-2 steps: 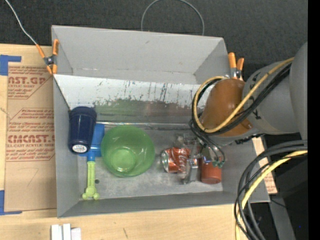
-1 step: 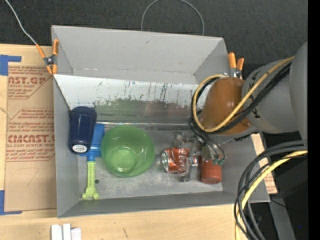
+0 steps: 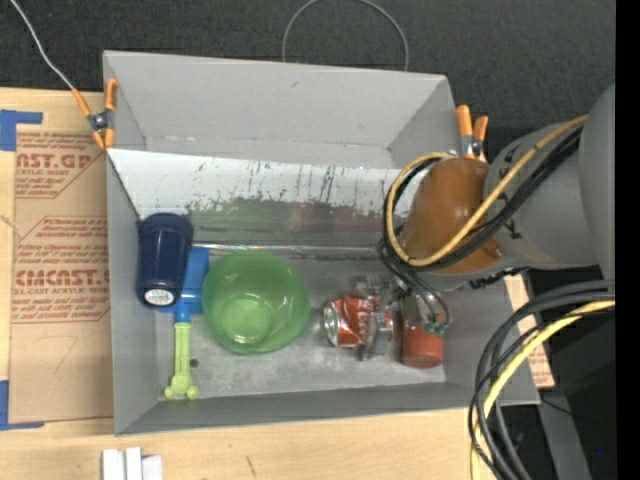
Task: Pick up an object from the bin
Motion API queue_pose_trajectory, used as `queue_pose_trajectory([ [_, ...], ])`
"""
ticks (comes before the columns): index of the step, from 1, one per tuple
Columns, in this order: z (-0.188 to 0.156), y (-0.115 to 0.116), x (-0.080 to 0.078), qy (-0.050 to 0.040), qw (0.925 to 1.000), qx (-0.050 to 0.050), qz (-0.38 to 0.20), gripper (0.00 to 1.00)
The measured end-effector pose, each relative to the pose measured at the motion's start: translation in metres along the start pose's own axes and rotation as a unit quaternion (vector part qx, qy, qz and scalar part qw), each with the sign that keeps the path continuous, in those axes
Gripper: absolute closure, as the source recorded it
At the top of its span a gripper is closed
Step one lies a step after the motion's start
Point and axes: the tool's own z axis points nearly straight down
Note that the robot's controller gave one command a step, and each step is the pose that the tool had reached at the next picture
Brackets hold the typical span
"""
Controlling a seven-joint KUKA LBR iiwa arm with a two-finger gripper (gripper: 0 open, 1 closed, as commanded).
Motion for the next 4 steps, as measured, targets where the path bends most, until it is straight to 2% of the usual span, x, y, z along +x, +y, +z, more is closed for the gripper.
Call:
queue_pose_trajectory([
  [2, -0.002, 0.0, 0.001, 0.0016, 1.0, 0.0, 0.0, 1.0],
  [3, -0.022, 0.0, 0.003, 0.0047, 1.0, -0.001, 0.0, 1.0],
  [4, -0.041, 0.0, 0.002, 0.002, 1.0, 0.0, 0.0, 1.0],
])
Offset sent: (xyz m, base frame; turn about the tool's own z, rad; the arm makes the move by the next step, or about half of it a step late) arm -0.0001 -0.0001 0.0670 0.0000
